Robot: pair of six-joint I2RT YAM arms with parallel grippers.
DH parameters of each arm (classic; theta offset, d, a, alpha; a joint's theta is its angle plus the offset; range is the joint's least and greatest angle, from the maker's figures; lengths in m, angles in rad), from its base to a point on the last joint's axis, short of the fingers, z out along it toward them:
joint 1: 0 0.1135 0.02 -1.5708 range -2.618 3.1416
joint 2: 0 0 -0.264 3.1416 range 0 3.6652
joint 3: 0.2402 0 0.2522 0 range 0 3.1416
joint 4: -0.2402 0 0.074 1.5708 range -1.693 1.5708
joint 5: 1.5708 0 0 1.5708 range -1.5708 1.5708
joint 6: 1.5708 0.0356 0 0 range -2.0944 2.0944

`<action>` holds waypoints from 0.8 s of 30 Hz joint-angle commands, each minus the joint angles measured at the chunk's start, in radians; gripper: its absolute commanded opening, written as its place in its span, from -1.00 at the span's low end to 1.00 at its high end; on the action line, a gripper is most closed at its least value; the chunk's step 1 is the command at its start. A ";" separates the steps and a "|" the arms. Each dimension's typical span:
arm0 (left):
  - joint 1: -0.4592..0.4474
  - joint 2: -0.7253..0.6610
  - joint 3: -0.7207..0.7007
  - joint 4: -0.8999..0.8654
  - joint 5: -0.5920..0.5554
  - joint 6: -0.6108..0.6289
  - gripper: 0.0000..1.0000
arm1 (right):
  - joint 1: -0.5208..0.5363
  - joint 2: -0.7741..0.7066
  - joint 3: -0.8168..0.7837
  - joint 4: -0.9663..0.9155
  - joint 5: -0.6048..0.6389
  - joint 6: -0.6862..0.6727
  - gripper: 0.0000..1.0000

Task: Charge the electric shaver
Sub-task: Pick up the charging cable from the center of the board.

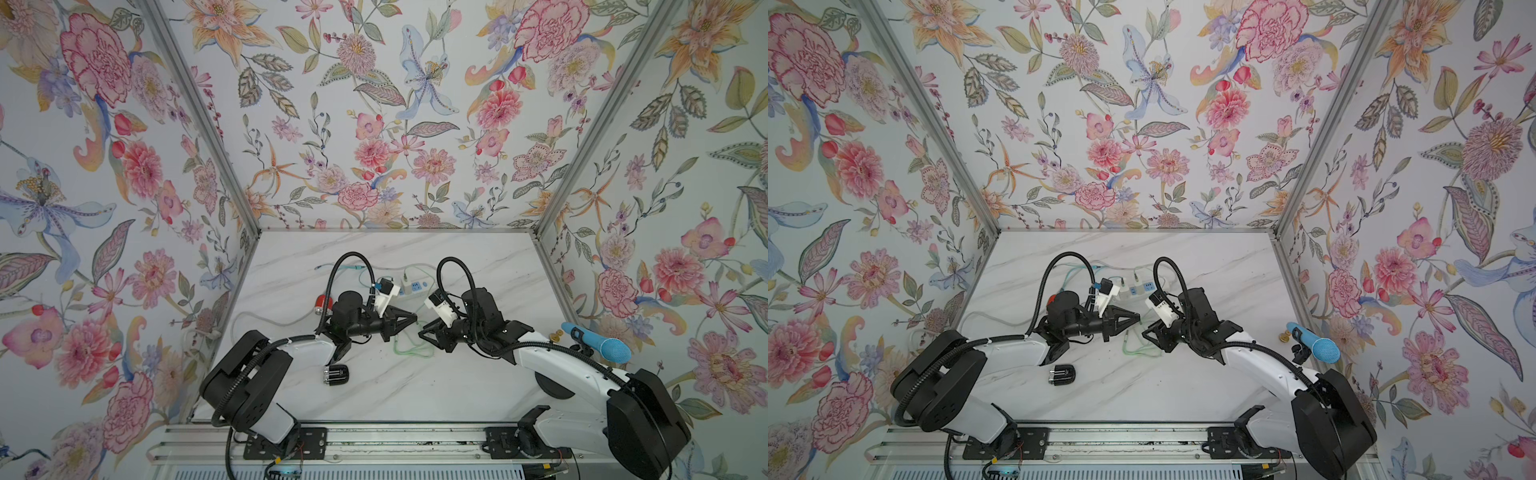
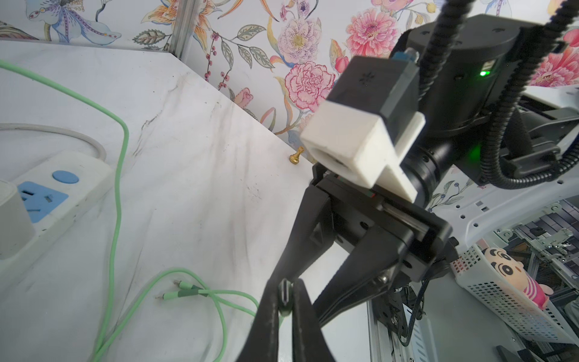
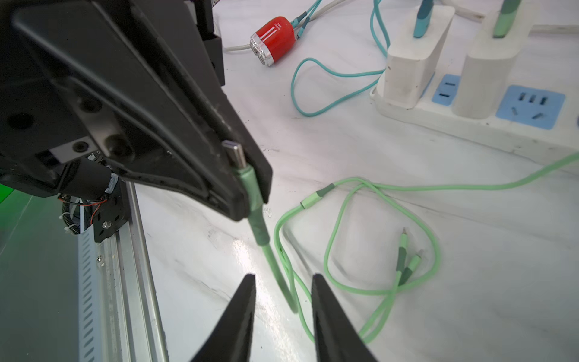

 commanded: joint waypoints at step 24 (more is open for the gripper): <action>-0.013 0.039 0.003 0.024 0.014 0.011 -0.43 | 0.041 0.027 0.067 0.056 0.003 -0.014 -1.00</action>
